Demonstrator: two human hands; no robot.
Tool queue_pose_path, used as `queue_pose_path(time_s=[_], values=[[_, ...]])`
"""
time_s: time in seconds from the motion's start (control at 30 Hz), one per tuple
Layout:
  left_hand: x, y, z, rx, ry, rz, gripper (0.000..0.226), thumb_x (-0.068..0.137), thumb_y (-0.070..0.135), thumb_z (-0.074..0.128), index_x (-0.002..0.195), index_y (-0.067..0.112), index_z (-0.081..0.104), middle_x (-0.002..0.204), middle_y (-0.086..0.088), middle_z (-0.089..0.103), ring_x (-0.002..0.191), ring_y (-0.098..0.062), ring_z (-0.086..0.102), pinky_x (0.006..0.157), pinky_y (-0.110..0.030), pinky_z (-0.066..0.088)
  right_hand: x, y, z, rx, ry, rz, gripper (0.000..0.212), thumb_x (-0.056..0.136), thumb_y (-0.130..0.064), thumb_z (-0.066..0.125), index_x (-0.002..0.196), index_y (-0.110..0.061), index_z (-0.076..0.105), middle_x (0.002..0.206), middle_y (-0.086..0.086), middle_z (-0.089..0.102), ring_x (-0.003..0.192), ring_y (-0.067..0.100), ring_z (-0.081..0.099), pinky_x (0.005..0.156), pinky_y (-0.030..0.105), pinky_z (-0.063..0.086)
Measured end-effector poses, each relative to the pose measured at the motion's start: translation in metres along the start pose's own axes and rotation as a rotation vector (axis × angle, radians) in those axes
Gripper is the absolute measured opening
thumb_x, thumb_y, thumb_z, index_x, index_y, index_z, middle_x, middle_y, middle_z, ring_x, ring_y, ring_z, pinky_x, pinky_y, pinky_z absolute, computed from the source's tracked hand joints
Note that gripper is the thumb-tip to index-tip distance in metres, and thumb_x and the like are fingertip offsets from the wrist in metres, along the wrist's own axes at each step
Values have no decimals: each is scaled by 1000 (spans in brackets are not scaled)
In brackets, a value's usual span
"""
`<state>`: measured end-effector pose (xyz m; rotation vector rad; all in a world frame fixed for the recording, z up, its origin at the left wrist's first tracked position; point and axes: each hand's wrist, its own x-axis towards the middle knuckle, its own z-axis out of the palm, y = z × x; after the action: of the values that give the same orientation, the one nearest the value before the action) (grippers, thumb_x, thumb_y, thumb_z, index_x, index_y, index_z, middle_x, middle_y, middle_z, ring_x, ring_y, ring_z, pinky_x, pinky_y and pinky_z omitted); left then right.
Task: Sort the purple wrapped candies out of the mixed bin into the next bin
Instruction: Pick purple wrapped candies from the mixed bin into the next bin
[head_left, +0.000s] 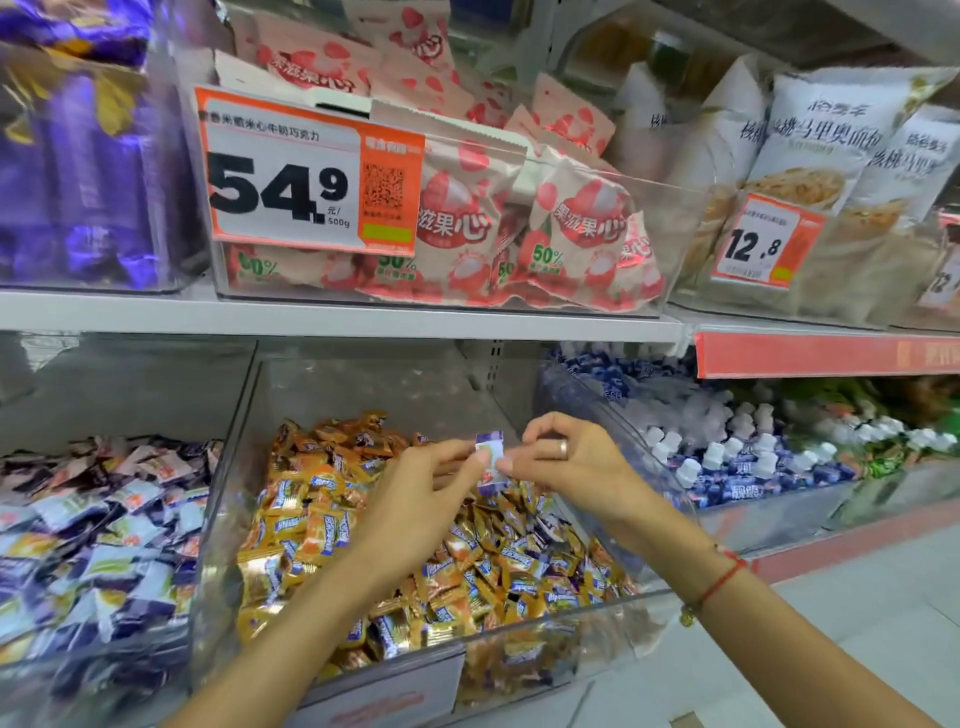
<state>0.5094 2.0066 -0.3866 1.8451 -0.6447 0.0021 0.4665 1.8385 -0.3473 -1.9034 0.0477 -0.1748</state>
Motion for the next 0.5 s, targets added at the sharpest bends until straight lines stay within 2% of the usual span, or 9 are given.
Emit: queue_pose_path(time_s=[0.1,0.13,0.17,0.23,0.3,0.37,0.43,0.47,0.5], values=[[-1,-3,-2,-11,36,-13,21,96,33,55,107,24,71,103,11,71,98,-2,65,92,-34,54,3,12,-6,-67,25,4,15,82,-2,73,88,-12,63,72,-4,70,75,13,68,58,16,50],[0,-4,-2,14,44,-39,21,97,34,52,107,24,68,105,10,70,98,-4,65,89,-37,55,7,18,-10,-244,32,2,15,83,-2,71,90,-14,66,79,-6,70,82,16,67,63,19,53],[0,-4,-2,40,43,-65,21,99,34,48,107,25,64,108,8,69,95,-6,66,86,-38,56,12,27,-16,-532,4,24,18,84,-3,68,97,-16,66,91,-6,70,91,17,66,72,24,55],[2,-4,-1,56,29,-90,18,103,29,38,101,24,55,104,7,67,79,-3,66,74,-32,58,20,43,-20,-1042,-169,125,34,86,-8,63,118,-18,61,119,2,62,110,22,59,87,31,51],[2,2,0,-16,17,-133,19,104,21,33,92,23,47,94,4,65,66,-2,62,57,-21,53,24,54,-17,-1220,-258,200,38,85,-10,64,122,-15,59,125,9,57,113,27,56,89,36,50],[1,1,-1,-66,-7,-156,13,102,19,36,94,22,47,94,-2,63,68,-9,58,58,-27,51,26,55,-14,-1201,-188,165,26,84,-9,66,109,-13,66,115,10,63,106,28,60,87,37,52],[1,-2,-2,-46,-31,-167,6,100,24,43,104,24,48,92,-4,61,65,-13,57,65,-37,53,24,51,-17,-1073,-130,122,13,83,-4,66,82,-17,70,86,3,66,84,22,62,77,32,52],[1,-4,-3,-33,-36,-172,10,100,27,45,109,25,47,92,-5,61,63,-14,58,68,-40,53,23,48,-20,-976,-100,118,23,82,-1,66,70,-21,64,70,-2,60,70,16,57,70,27,48],[2,-4,-3,-33,-39,-177,14,100,28,45,114,26,47,93,-6,61,63,-15,58,69,-40,54,18,44,-22,-840,-68,140,24,82,0,68,71,-20,63,63,-5,56,63,10,54,66,23,45]])
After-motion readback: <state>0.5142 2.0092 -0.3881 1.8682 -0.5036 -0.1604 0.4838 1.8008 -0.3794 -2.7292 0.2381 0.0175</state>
